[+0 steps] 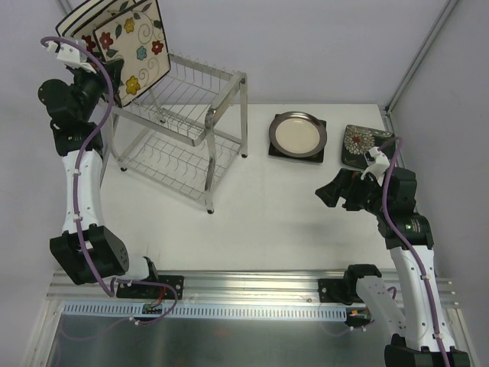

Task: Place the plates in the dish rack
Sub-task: Insert the plate into the dish rack

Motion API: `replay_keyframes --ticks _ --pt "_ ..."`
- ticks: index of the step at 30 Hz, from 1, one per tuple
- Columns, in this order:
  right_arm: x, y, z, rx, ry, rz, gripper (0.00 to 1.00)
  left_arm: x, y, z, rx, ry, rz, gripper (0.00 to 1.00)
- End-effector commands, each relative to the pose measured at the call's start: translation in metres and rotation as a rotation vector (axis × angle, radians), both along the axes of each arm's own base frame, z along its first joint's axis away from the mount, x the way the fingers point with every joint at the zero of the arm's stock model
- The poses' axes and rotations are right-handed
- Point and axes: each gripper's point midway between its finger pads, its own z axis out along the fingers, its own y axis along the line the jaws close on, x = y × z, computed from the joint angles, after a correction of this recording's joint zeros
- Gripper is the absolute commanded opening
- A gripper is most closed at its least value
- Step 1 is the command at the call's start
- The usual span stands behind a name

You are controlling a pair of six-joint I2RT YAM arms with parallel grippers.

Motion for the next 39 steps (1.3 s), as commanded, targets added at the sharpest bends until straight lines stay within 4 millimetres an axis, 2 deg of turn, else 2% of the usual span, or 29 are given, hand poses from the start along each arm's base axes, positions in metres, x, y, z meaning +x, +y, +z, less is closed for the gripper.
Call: replay_keyframes --ticks 1,7,15,20,22,27,33,39 --pt "0.002 0.004 0.004 0.006 -0.042 0.029 1.0 -0.019 -0.002 0.032 0.052 -0.121 0.017 0.14" --pt "0.001 0.004 0.003 0.006 -0.036 0.024 1.0 -0.019 0.001 0.022 0.028 -0.1 0.033 0.17" --pt "0.0 0.004 0.004 0.008 -0.036 0.024 1.0 -0.017 0.005 0.019 -0.003 -0.089 0.054 0.36" --pt "-0.001 0.005 0.005 0.012 -0.041 0.025 1.0 -0.016 0.008 0.018 -0.014 -0.087 0.067 0.39" --pt "-0.001 0.004 0.005 0.013 -0.038 0.023 1.0 -0.017 0.008 0.018 -0.023 -0.085 0.07 0.46" --pt "-0.001 0.004 0.006 0.01 -0.041 0.019 1.0 -0.02 0.01 0.018 -0.044 -0.081 0.082 0.55" --pt "-0.001 0.004 0.007 0.012 -0.046 0.024 0.99 -0.031 0.011 0.018 -0.06 -0.081 0.108 0.74" --pt "-0.001 0.006 0.007 0.017 -0.047 0.03 0.99 -0.038 0.013 0.011 -0.079 -0.053 0.136 0.84"
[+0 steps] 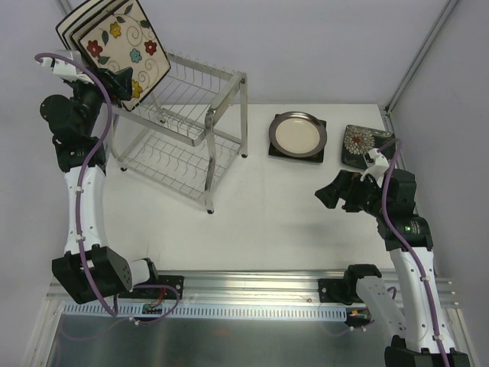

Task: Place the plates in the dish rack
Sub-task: Insert the plate into the dish rack

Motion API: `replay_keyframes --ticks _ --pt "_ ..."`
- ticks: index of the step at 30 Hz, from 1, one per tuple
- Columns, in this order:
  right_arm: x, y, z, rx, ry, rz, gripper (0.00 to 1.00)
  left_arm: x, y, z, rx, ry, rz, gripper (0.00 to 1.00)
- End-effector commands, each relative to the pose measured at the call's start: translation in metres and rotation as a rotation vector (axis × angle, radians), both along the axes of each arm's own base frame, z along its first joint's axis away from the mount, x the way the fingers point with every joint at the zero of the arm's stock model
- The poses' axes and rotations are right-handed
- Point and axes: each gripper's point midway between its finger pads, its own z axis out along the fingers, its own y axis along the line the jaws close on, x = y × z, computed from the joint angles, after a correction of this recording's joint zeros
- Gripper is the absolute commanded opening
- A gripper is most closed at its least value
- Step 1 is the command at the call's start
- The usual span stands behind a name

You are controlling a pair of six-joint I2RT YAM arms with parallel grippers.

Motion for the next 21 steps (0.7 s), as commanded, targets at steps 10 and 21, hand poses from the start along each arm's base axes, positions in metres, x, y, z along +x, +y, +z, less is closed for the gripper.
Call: replay_keyframes --ticks 10,21 --pt "0.0 0.006 0.01 0.015 -0.048 0.025 1.0 -0.032 0.015 0.008 -0.052 -0.016 0.123 0.93" --pt "0.004 0.001 0.015 0.009 -0.039 -0.021 1.0 -0.087 0.005 -0.013 -0.122 0.058 0.168 0.96"
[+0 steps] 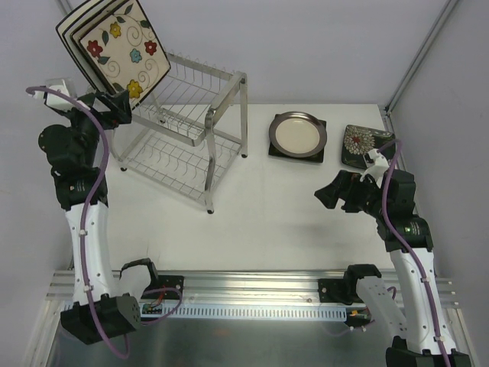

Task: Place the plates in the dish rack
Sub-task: Insert the plate into the dish rack, then grab a plate with the right arm

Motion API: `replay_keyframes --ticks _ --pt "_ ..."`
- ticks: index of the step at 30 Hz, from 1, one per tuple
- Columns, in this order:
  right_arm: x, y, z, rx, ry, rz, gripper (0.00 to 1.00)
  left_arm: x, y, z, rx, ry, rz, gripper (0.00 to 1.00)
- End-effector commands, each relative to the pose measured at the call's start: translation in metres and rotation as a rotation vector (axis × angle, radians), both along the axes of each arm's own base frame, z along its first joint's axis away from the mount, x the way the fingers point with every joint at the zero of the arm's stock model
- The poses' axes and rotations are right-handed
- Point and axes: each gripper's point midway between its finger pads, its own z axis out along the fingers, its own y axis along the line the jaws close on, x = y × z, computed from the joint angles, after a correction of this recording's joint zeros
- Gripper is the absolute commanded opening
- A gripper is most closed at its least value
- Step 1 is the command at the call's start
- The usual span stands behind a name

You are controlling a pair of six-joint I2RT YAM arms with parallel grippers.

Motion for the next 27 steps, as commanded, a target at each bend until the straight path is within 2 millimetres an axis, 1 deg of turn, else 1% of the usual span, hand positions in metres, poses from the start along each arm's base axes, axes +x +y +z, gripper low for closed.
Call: replay_keyframes --ticks 1,2,3,4,5,6,7,8,9,10,11,12,13,14,15,16,17,18,19,20,21,22,23,25,26,27 --pt "0.006 -0.001 0.012 0.003 -0.028 -0.023 1.0 -0.028 0.005 0.001 -0.051 -0.003 0.068 0.98" --pt "0.006 -0.003 0.012 -0.001 -0.022 -0.033 1.0 -0.031 0.002 -0.002 -0.059 0.007 0.072 0.99" --pt "0.008 -0.004 0.013 -0.001 -0.021 -0.042 0.99 -0.041 0.001 -0.01 -0.071 0.032 0.088 0.99" --pt "0.008 -0.004 0.012 -0.001 -0.013 -0.048 1.0 -0.045 0.002 -0.013 -0.066 0.04 0.114 0.99" --pt "0.01 -0.006 0.011 -0.005 -0.005 -0.063 1.0 -0.047 -0.005 -0.021 -0.065 0.062 0.104 0.99" --pt "0.011 -0.006 0.011 0.003 0.002 -0.074 1.0 -0.057 -0.009 -0.021 -0.059 0.056 0.101 0.99" --pt "0.013 -0.007 0.008 0.002 0.02 -0.081 1.0 -0.061 -0.01 -0.029 -0.054 0.081 0.113 0.99" --pt "0.015 -0.008 0.007 0.002 0.029 -0.095 1.0 -0.071 -0.014 -0.033 -0.047 0.077 0.111 0.99" --pt "0.016 -0.009 0.007 0.011 0.04 -0.109 0.99 -0.075 -0.021 -0.043 -0.045 0.103 0.093 0.99" --pt "0.019 -0.009 0.005 0.013 0.054 -0.122 1.0 -0.08 -0.021 -0.048 -0.047 0.108 0.104 0.99" --pt "0.022 -0.012 0.004 0.013 0.06 -0.147 1.0 -0.091 -0.022 -0.053 -0.051 0.102 0.114 0.99" --pt "0.024 -0.014 0.003 0.014 0.067 -0.166 1.0 -0.097 -0.027 -0.059 -0.049 0.111 0.101 0.99" --pt "0.028 -0.017 0.004 0.024 0.065 -0.198 1.0 -0.102 -0.029 -0.068 -0.049 0.13 0.098 0.99" --pt "0.032 -0.018 0.003 0.028 0.071 -0.214 1.0 -0.113 -0.031 -0.075 -0.049 0.125 0.097 0.99" --pt "0.034 -0.019 0.004 0.034 0.069 -0.231 1.0 -0.118 -0.03 -0.082 -0.059 0.134 0.112 0.99" --pt "0.039 -0.021 0.006 0.05 0.065 -0.264 1.0 -0.123 -0.036 -0.093 -0.068 0.16 0.09 0.99" --pt "0.043 -0.022 0.005 0.055 0.074 -0.281 0.99 -0.132 -0.036 -0.101 -0.077 0.159 0.089 0.99" --pt "0.046 -0.023 0.005 0.066 0.077 -0.301 1.0 -0.135 -0.035 -0.107 -0.097 0.167 0.096 0.99" --pt "0.05 -0.027 0.005 0.068 0.077 -0.332 0.99 -0.139 -0.043 -0.12 -0.1 0.202 0.063 0.99" --pt "0.053 -0.027 0.006 0.094 0.088 -0.363 1.0 -0.144 -0.045 -0.13 -0.104 0.209 0.051 0.99" --pt "0.056 -0.03 0.001 0.091 0.106 -0.39 1.0 -0.147 -0.049 -0.139 -0.116 0.227 0.032 0.99" --pt "0.059 -0.031 0.001 0.1 0.111 -0.406 0.99 -0.149 -0.052 -0.146 -0.121 0.244 0.018 0.99" --pt "0.06 -0.031 -0.001 0.122 0.128 -0.426 1.0 -0.154 -0.054 -0.158 -0.121 0.266 0.007 0.99" --pt "0.066 -0.032 -0.005 0.153 0.137 -0.457 1.0 -0.16 -0.059 -0.17 -0.132 0.279 -0.017 0.99" --pt "0.066 -0.031 -0.013 0.178 0.161 -0.477 1.0 -0.163 -0.06 -0.178 -0.133 0.299 -0.027 0.99" --pt "0.071 -0.032 -0.011 0.205 0.149 -0.493 1.0 -0.165 -0.063 -0.182 -0.135 0.307 -0.042 0.99"
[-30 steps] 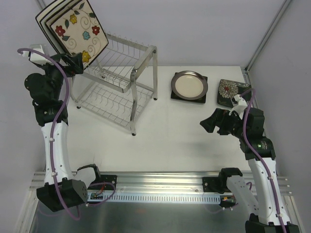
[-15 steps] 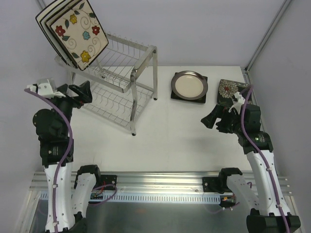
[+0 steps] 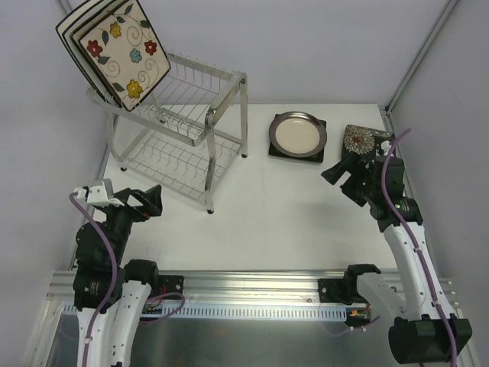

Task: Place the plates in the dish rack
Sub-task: Grab a plate with the right arm

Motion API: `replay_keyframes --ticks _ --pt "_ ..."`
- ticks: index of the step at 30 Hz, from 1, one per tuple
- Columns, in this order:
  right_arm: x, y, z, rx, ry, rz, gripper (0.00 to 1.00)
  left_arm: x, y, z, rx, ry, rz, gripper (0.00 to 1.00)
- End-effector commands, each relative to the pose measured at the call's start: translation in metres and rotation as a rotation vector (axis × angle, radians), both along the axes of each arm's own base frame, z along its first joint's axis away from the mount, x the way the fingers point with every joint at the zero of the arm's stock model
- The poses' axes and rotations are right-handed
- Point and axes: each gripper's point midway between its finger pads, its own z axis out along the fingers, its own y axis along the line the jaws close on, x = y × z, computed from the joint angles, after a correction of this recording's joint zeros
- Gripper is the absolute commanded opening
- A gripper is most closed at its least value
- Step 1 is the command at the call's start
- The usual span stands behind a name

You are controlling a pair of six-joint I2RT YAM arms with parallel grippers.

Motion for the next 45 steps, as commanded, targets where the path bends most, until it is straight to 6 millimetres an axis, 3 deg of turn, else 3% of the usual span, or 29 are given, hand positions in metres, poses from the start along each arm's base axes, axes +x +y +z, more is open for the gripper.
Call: replay_keyframes --ticks 1,10,15,18,26,29,35,39,40,45 --pt "0.02 -0.004 0.014 0.096 -0.064 -0.115 1.0 -0.01 -0.006 -0.026 -0.039 0.057 -0.029 0.99" --pt "0.032 -0.013 -0.003 0.134 -0.041 -0.204 0.99 -0.018 -0.029 -0.062 -0.102 0.099 -0.146 0.99" --pt "0.047 -0.017 -0.003 0.15 -0.043 -0.23 0.99 -0.022 -0.033 -0.071 -0.109 0.084 -0.171 0.99" --pt "0.056 -0.027 -0.003 0.157 -0.055 -0.28 0.99 -0.023 -0.034 -0.075 -0.118 0.084 -0.174 0.99" --pt "0.081 -0.077 -0.018 0.174 -0.007 -0.485 0.95 -0.022 -0.028 -0.077 -0.11 0.081 -0.144 0.99" --pt "0.093 -0.086 -0.023 0.188 0.007 -0.531 0.87 -0.022 -0.027 -0.076 -0.11 0.074 -0.135 0.99" --pt "0.129 -0.072 -0.028 0.226 0.006 -0.455 0.81 -0.023 -0.024 -0.075 -0.114 0.061 -0.117 0.99" --pt "0.156 -0.047 -0.029 0.258 0.002 -0.359 0.78 -0.023 -0.024 -0.075 -0.114 0.065 -0.12 0.99" --pt "0.163 -0.042 -0.039 0.259 0.019 -0.346 0.78 -0.023 -0.024 -0.075 -0.114 0.065 -0.12 0.99" --pt "0.19 -0.012 -0.05 0.276 0.026 -0.277 0.76 -0.022 -0.024 -0.076 -0.114 0.069 -0.117 0.99"
